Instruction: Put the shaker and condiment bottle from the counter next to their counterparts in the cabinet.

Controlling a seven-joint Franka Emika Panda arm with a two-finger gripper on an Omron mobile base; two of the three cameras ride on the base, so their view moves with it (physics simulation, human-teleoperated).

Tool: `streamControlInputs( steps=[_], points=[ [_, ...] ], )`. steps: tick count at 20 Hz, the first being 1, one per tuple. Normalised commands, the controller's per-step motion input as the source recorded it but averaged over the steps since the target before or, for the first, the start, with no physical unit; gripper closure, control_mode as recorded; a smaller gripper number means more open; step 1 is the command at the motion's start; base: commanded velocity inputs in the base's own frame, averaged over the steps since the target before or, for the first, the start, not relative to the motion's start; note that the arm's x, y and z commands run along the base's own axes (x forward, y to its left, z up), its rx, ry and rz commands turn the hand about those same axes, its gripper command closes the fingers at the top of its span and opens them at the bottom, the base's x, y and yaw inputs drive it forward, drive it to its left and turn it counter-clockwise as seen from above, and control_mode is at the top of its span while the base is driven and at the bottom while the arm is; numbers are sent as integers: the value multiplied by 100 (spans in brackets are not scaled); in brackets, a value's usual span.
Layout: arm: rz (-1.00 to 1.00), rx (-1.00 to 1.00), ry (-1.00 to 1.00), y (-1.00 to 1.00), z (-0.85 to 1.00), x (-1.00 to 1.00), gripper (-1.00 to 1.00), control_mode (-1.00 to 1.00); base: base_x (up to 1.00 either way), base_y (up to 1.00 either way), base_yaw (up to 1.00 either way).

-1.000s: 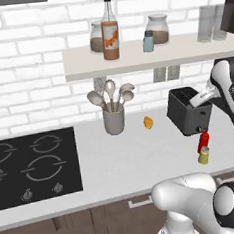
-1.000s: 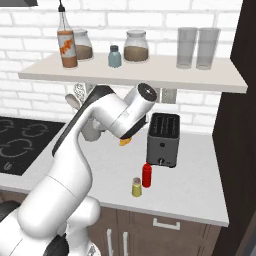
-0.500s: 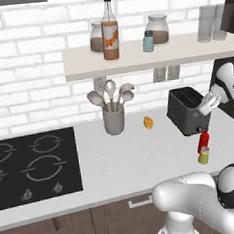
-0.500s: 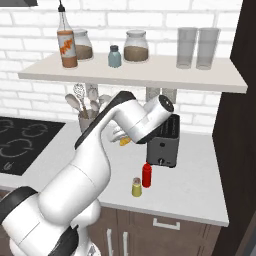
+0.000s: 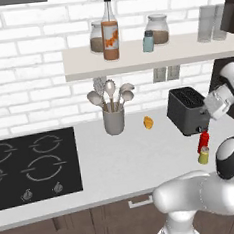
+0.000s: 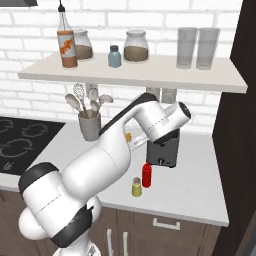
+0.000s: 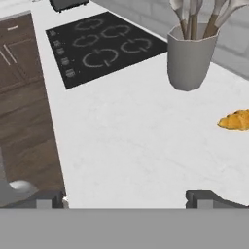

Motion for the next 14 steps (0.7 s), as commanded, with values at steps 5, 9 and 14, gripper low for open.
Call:
streamControlInputs(
  steps=[5,9,14],
  points=[
    [19,0,-5,-41,-23,0,-100,-100,0,0,0],
    [19,0,0,-34,-29,0,-100,-100,0,0,0],
    [16,0,0,-28,-37,0,-100,-100,0,0,0]
  ],
)
